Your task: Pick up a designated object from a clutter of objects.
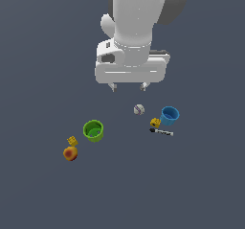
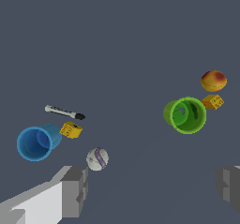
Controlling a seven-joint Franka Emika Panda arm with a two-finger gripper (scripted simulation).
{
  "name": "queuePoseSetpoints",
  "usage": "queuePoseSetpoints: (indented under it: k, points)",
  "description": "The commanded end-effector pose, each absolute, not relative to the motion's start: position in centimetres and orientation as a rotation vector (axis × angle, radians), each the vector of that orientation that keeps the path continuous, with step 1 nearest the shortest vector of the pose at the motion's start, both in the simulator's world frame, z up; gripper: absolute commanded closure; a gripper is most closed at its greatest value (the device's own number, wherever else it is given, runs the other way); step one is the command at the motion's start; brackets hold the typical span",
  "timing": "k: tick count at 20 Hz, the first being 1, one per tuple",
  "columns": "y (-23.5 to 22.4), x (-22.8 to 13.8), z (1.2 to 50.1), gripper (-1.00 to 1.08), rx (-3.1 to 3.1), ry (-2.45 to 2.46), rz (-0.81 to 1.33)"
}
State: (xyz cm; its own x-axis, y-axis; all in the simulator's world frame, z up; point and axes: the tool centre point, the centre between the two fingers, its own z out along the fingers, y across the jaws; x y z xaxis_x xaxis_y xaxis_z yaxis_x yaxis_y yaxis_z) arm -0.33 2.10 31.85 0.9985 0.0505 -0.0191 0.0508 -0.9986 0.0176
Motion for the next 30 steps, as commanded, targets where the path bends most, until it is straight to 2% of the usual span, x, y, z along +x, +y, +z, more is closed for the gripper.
queuePoseSetpoints:
  k: [1,17,30]
  points:
    - [2.1,-0.3,31.8,-0.20,3.122,0.079,-0.029]
    - [0.8,0.0,31.2,-0.20,3.099,0.036,-0.038]
    - [-2.0,1.8,27.6,-0.20,2.996,-0.213,0.035]
